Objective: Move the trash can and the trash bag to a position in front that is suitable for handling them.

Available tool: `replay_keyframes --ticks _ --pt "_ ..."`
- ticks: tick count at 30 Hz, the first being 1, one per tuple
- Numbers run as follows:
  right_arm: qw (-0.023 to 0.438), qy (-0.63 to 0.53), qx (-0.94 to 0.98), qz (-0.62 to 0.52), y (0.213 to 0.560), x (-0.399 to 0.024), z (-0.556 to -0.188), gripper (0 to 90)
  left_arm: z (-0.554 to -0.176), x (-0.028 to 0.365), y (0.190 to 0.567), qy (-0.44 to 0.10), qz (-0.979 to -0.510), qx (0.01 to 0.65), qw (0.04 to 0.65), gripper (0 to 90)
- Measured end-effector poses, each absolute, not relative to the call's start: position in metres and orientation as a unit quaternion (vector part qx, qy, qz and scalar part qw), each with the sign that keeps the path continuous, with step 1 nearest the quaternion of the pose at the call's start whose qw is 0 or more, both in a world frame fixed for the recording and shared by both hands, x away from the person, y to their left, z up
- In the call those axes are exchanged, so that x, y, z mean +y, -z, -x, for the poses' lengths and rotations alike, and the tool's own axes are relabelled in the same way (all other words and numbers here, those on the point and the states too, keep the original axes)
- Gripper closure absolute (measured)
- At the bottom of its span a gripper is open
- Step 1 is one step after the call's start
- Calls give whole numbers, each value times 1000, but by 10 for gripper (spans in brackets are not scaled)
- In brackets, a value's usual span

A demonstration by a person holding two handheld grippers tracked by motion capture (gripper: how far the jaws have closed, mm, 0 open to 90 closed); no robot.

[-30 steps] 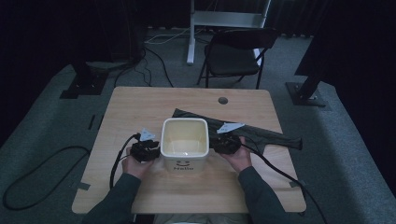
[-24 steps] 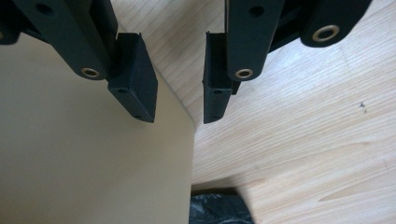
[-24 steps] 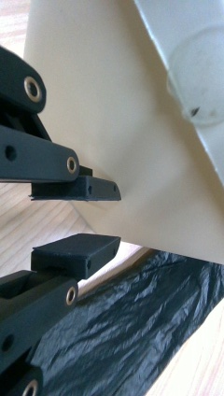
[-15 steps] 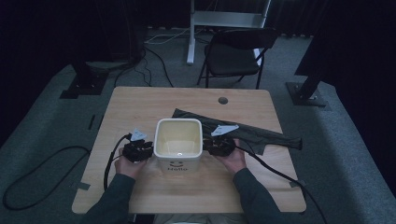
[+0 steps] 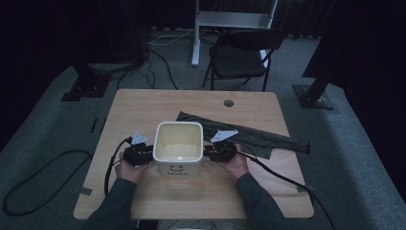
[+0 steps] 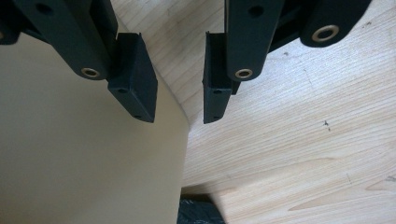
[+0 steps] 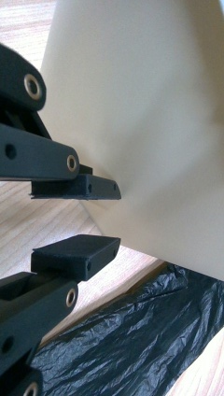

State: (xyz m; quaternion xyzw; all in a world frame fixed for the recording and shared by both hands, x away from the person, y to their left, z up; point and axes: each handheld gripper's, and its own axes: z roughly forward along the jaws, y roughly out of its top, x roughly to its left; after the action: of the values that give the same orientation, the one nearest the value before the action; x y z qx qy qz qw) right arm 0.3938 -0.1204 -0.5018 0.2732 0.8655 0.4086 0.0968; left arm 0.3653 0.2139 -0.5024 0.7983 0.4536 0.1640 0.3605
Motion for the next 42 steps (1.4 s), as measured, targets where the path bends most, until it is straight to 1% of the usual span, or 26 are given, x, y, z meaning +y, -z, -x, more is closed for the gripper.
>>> replay_keyframes --ticks 3,5,7,17,21,26,35,42 --pt "104 -403 867 -274 500 -123 -395 693 -365 214 503 -166 -800 453 357 655" --pt "118 -389 872 -273 498 -128 -398 687 -366 214 504 -167 -798 456 357 646" --pt "118 -389 871 -276 497 -131 -399 687 -366 216 504 -168 -797 458 356 644" --pt "153 -367 857 -327 498 -183 -414 681 -369 222 507 -165 -790 472 355 634" --pt "179 -344 855 -344 498 -205 -420 644 -369 223 507 -164 -790 474 354 631" --pt "195 -332 849 -363 495 -225 -425 633 -370 223 508 -164 -790 475 351 624" --pt "199 -307 846 -388 497 -253 -430 630 -372 223 510 -162 -792 475 349 623" --pt "177 -292 851 -400 507 -261 -436 601 -372 221 511 -161 -796 469 347 620"
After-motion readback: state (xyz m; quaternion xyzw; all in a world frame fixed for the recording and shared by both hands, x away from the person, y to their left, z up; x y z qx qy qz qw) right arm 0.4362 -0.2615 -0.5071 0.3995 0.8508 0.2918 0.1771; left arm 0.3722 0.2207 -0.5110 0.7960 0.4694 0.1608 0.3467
